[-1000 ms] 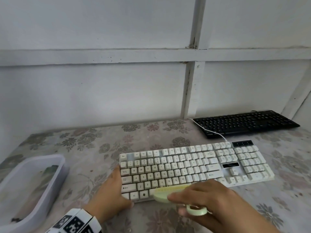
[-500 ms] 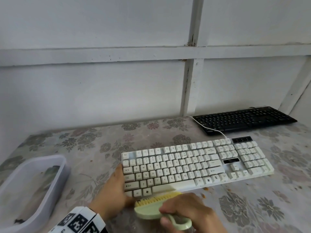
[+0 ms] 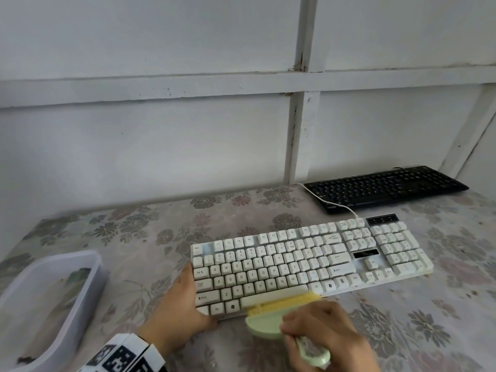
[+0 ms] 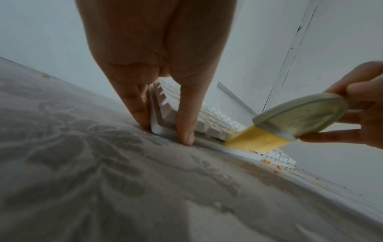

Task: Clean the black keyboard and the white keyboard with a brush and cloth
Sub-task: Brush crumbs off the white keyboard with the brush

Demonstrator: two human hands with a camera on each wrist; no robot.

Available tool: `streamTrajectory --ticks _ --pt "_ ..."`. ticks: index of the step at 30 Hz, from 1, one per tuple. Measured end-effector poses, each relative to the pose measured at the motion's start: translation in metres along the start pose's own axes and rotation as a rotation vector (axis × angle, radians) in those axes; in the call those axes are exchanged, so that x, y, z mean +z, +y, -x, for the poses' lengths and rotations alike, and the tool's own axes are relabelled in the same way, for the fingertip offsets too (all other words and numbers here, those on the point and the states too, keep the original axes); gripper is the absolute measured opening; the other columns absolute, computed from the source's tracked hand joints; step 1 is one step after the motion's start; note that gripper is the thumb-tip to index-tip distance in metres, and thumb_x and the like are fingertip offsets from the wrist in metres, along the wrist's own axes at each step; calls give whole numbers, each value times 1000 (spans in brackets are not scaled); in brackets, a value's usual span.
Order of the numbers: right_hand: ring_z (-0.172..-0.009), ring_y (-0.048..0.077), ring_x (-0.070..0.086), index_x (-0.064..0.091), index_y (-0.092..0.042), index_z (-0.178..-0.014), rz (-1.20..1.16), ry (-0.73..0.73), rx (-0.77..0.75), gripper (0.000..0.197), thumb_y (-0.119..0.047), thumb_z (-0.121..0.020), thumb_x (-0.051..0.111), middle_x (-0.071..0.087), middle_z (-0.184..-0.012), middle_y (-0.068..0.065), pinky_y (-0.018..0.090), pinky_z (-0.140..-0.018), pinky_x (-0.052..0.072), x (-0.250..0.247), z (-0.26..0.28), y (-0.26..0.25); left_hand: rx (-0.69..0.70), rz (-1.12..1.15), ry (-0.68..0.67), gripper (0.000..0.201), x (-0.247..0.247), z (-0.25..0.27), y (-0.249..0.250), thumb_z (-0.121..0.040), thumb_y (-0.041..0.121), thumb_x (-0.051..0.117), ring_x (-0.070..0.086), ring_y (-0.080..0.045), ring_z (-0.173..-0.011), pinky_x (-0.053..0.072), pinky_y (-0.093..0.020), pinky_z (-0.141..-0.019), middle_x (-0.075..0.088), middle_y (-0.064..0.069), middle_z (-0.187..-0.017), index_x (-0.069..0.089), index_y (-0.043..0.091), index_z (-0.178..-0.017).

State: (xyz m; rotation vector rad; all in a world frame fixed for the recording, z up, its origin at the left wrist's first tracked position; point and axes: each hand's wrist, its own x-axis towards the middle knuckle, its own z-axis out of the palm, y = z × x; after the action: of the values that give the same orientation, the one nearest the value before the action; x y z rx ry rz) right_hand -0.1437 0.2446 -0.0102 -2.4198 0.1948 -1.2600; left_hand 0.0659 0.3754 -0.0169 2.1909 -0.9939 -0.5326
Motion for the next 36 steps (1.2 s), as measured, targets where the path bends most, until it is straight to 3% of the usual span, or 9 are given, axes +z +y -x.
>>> streamTrajectory --ticks 5,11,15,17,22,25,28,32,36 --pt "-82 -5 53 61 -36 -80 -63 -40 -95 25 -50 -94 46 64 -80 -23 16 -71 49 22 1 -10 -19 2 18 105 2 -2 -6 -51 32 83 52 -3 -109 46 -30 -95 46 19 -121 19 41 -134" --pt "-92 -5 52 55 -39 -86 5 -58 -77 22 -52 -96 40 64 -86 -24 11 -85 46 27 10 -12 48 -17 32 95 2 0 0 -56 31 82 47 -3 -111 39 -17 -87 41 18 -121 14 52 -119" --pt "-96 -9 51 56 -45 -84 -3 -18 17 17 -56 -91 45 65 -84 -27 6 -88 41 2 10 3 50 31 16 88 0 0 2 -43 31 71 48 -1 -110 42 -17 -85 44 20 -123 21 58 -110" --pt "-96 -5 54 60 -46 -83 -20 40 158 4 -45 -80 59 65 -89 -29 7 -86 43 -21 11 19 37 36 13 88 -1 -1 3 -38 35 67 48 0 -109 44 -20 -88 46 18 -123 20 59 -108" --pt "-82 -8 61 67 -38 -73 -42 67 355 29 -12 -61 71 65 -85 -24 -1 -79 41 -65 13 38 9 15 -2 90 0 -2 3 -34 40 63 49 0 -104 44 -19 -83 46 18 -120 15 61 -107" --pt "-80 -7 63 71 -37 -69 -122 45 418 27 -11 -61 74 66 -80 -17 1 -76 42 -68 10 38 -13 -6 -14 91 0 -2 4 -35 39 63 49 2 -102 44 -15 -79 45 19 -120 16 58 -110" --pt "-86 -7 62 70 -37 -74 -131 15 423 25 -16 -61 70 69 -81 -9 3 -77 44 -68 7 46 -26 -20 -5 95 0 -3 3 -39 35 67 52 -3 -106 48 -26 -86 47 17 -122 14 57 -115" --pt "-88 -2 63 72 -32 -75 -153 -5 481 44 11 -68 76 70 -88 3 5 -79 44 -90 9 77 -43 -41 -9 92 1 -3 3 -42 28 71 54 -4 -104 49 -28 -86 48 17 -122 18 63 -109" --pt "-77 -3 61 71 -32 -74 -6 85 579 46 14 -70 71 67 -83 -9 0 -69 41 -128 10 99 -7 -49 5 85 2 0 14 -47 21 66 55 -4 -100 50 -26 -82 49 19 -116 19 66 -103"
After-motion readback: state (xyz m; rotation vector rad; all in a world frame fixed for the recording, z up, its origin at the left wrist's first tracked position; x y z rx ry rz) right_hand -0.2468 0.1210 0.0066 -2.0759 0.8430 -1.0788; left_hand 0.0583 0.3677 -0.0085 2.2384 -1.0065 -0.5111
